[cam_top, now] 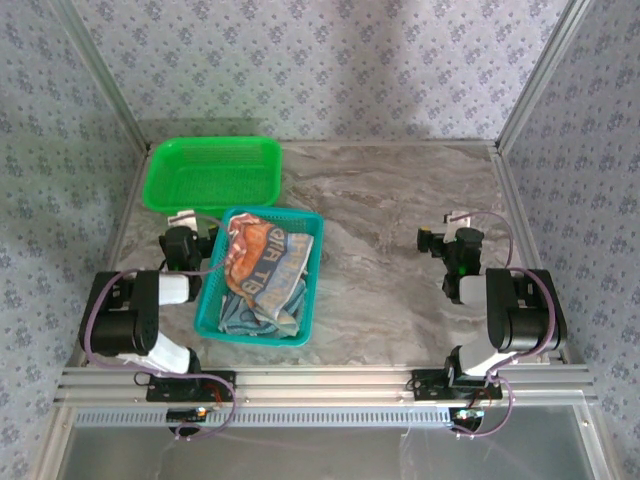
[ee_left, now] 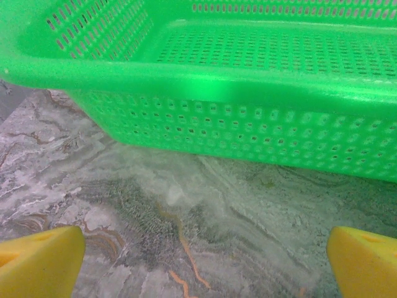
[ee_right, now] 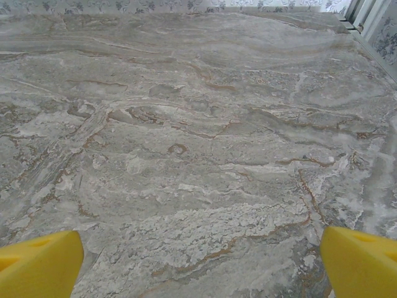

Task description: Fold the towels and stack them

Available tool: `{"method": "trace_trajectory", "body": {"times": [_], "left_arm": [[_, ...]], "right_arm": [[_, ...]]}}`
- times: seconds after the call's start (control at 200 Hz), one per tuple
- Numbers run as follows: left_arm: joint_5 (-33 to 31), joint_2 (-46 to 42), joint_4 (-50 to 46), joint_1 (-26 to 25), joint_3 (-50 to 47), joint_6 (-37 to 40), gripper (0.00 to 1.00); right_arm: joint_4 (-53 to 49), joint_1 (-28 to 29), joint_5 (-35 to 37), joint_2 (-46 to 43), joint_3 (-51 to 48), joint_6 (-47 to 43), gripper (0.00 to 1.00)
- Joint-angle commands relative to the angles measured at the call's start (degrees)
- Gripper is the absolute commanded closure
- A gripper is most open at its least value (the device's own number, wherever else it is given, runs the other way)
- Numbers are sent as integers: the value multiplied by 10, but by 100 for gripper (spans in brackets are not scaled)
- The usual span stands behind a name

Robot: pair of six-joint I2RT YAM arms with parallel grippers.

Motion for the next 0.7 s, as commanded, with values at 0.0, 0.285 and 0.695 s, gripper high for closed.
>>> {"method": "trace_trajectory", "body": {"times": [0.0,0.285,0.695], "left_arm": [[-31,-65,-103,3,54,-14,0],[-54,-219,-415,6,173,-136,0],[77,-311,-634,9,268,-228,0]], "right_arm": [[-38,8,23,-52,9,-3,0],[-263,8,47,-223,90,140,0],[-562,213,-18,-101,365,119,0]]}}
